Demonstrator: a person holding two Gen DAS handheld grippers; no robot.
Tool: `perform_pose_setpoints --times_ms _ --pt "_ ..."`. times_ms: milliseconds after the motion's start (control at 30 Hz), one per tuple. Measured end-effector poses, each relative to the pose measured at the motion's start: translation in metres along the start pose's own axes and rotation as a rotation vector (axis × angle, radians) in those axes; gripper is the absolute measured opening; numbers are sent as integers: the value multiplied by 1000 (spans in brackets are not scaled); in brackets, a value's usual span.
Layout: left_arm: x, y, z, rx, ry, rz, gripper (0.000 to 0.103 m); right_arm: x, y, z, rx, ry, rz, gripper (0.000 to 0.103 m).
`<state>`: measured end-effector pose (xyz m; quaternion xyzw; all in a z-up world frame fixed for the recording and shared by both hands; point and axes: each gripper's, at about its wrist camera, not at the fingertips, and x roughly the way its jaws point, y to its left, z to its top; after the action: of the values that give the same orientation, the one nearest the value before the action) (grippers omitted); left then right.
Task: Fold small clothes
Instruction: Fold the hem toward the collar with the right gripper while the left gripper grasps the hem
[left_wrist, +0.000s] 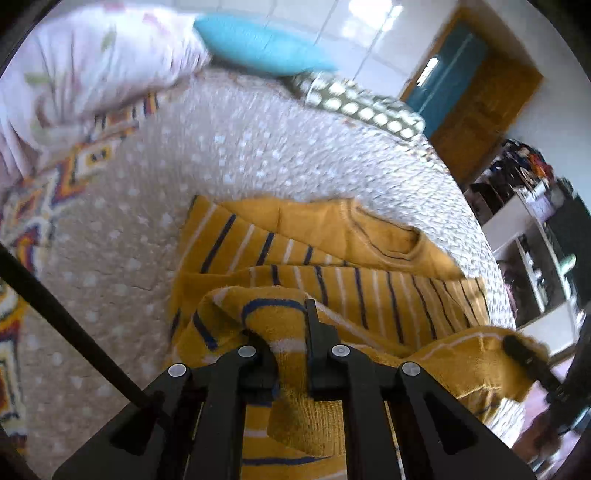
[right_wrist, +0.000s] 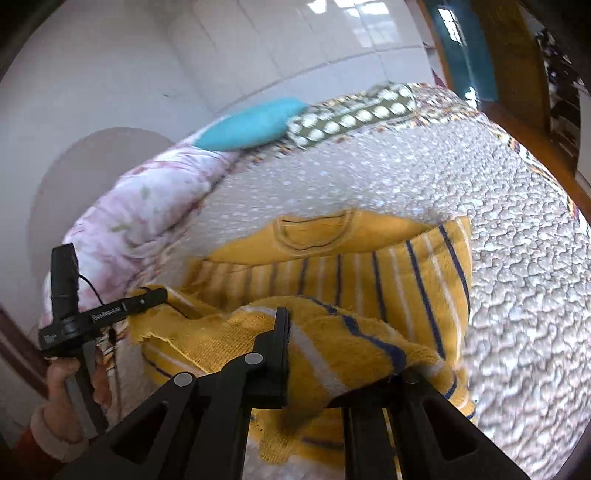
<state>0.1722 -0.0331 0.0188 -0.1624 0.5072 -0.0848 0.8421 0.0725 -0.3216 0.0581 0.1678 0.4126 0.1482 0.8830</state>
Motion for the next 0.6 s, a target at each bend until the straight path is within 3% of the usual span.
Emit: perform_pose_setpoints --times_ms 167,233,267,333,467,600 --pt "18 10 19 -93 47 -93 14 34 1 13 47 41 -64 13" --pt "19 10 25 -97 46 -142 22 45 -1 22 96 65 -55 15" --pt "18 12 26 -104 45 -165 24 52 -4 26 128 77 -48 17" --pt "19 16 28 -148 42 -234 40 64 -9 33 187 98 -23 23" --pt "17 34 30 -292 16 -368 54 81 -34 38 360 90 58 47" --pt "8 51 35 -366 -40 -367 63 82 -52 39 489 51 124 52"
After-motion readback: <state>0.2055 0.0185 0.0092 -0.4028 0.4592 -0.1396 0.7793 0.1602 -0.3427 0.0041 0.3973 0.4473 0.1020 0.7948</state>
